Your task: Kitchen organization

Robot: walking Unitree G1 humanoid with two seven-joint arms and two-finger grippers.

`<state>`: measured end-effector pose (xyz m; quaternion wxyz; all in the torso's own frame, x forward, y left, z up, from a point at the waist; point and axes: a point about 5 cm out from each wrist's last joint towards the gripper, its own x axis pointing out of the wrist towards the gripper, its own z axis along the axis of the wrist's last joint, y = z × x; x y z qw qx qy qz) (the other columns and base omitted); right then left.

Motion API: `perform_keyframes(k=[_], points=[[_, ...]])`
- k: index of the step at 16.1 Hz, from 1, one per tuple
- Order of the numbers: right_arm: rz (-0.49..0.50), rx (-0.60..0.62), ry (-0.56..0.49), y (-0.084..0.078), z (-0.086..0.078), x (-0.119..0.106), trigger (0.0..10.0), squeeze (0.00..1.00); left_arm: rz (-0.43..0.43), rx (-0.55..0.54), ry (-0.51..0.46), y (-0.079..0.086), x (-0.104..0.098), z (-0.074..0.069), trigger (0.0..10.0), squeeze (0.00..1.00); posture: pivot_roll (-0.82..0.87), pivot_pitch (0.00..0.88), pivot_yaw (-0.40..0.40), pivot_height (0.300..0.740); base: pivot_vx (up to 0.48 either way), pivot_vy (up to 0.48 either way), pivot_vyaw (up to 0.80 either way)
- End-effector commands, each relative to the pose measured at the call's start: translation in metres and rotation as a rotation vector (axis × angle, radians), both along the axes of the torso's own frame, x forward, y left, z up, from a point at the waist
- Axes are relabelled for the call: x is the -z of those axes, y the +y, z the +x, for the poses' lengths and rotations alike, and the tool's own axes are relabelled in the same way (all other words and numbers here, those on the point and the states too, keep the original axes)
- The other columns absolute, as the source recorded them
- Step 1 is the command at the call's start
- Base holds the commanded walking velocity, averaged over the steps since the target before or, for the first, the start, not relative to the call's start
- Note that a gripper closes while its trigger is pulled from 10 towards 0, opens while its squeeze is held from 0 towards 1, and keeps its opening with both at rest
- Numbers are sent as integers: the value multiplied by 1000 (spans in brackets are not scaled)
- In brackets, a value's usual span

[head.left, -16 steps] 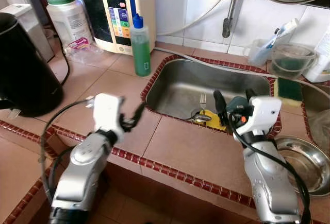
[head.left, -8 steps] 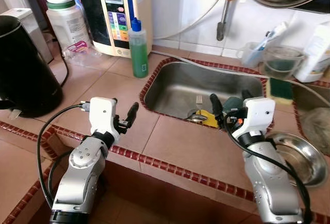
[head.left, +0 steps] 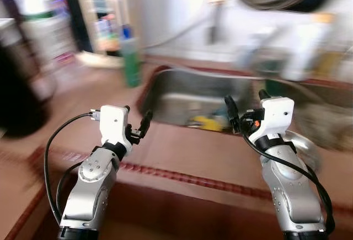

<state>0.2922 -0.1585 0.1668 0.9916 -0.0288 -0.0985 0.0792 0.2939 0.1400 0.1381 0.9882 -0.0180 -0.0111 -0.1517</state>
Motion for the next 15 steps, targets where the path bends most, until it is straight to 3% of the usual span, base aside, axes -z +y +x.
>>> perform_keyframes(k=[1,4,14,15], points=[[-3,23,-1,-6,1,-2,10000,0,2,18,-27,-4,-6,1,10000,0,-176,14,31,740,0,0,-800],[-8,33,1,-8,1,-2,10000,0,8,31,-30,-7,-6,1,10000,0,-179,15,35,740,0,0,-800],[-19,20,-3,-7,-4,1,10000,0,61,80,-53,-8,-9,-2,10000,0,-179,17,42,740,0,0,0],[-20,16,-1,-6,-4,1,10000,0,49,87,-54,-8,-9,-2,10000,0,-180,17,42,740,0,-480,0]])
